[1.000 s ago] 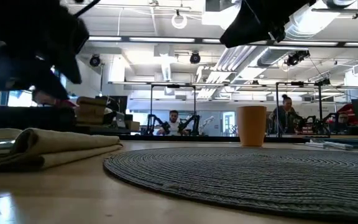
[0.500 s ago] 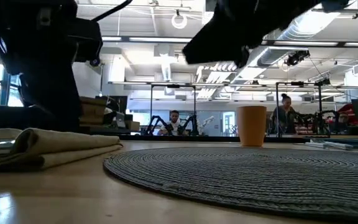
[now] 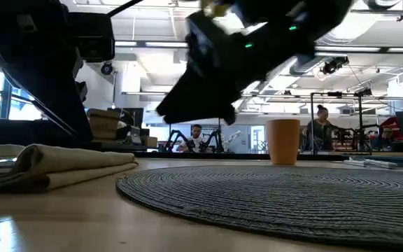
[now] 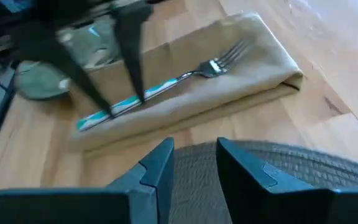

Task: Set table place
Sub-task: Put the fork on the brown napkin

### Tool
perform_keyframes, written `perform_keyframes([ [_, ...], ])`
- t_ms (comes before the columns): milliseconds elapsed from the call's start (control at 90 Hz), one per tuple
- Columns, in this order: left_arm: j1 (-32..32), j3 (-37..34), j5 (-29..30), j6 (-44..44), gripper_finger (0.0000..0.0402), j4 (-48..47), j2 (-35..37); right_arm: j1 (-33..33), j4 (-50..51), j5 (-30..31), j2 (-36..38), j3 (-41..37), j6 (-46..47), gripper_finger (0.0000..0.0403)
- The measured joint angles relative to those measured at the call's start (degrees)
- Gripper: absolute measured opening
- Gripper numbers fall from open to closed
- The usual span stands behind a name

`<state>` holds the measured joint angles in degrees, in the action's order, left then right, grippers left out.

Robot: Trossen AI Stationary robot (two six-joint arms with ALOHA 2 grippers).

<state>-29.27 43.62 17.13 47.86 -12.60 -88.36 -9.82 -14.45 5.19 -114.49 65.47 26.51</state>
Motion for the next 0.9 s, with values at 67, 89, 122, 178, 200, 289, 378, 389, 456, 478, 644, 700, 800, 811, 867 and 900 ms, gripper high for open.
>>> perform_keyframes([
  [67,0.1,0.0,-0.2,-0.1,0.0115,-0.1,0.0,0.9,0.1,-0.3,-2.5,3.6,-1.4,0.0099],
  [89,0.1,0.0,-0.2,-0.1,0.0115,-0.2,0.0,1.1,0.0,-0.3,-3.2,4.8,-2.1,0.0099],
  [122,0.1,0.0,-0.2,0.0,0.0115,-0.3,0.0,1.4,-0.1,-0.3,-4.5,6.6,-3.0,0.0099],
  [178,0.1,0.0,-0.2,0.0,0.0115,-0.7,0.0,2.1,0.5,-0.4,-6.8,9.2,-3.9,0.0099],
  [200,0.1,0.0,-0.2,0.0,0.0115,-1.2,0.0,2.3,1.0,-0.5,-7.9,10.2,-4.4,0.0099],
  [289,0.1,0.0,-1.4,0.0,0.0115,-2.8,0.1,3.4,3.6,-2.0,-11.8,13.7,-5.6,0.0099],
  [378,0.1,0.0,-2.4,0.0,0.0115,-4.5,0.1,4.3,6.6,-4.2,-14.3,17.2,-5.8,0.0099],
  [389,0.1,0.0,-2.4,0.0,0.0115,-4.6,0.1,4.4,7.0,-4.4,-14.5,17.5,-5.8,0.0099],
  [456,0.1,0.0,-2.4,-0.1,0.0115,-4.5,0.1,4.8,8.5,-5.5,-15.5,19.5,-5.6,0.0099],
  [478,0.1,0.0,-2.4,-0.4,0.0115,-4.5,0.1,4.9,9.0,-5.7,-15.8,19.9,-5.6,0.0099],
  [644,0.1,0.0,-2.9,-2.2,0.0115,-4.7,0.1,5.1,11.4,-6.0,-16.7,21.0,-5.6,0.0099],
  [700,0.1,0.0,-3.2,-2.8,0.0115,-4.7,-0.1,5.0,11.1,-5.4,-16.6,21.0,-5.6,0.0099],
  [800,0.1,0.0,-3.7,-4.2,0.0115,-4.9,-1.3,4.8,11.5,-5.2,-16.6,21.0,-5.6,0.0099],
  [811,0.1,0.0,-3.8,-4.5,0.0115,-5.0,-1.5,4.8,11.6,-5.2,-16.6,21.0,-5.6,0.0099],
  [867,0.1,0.0,-4.1,-5.4,0.0115,-4.7,-2.6,4.8,11.5,-5.1,-16.6,21.0,-5.6,0.0099],
  [900,0.1,0.0,-4.3,-5.7,0.0115,-4.4,-3.1,4.8,11.4,-5.1,-16.6,21.0,-5.6,0.0099],
])
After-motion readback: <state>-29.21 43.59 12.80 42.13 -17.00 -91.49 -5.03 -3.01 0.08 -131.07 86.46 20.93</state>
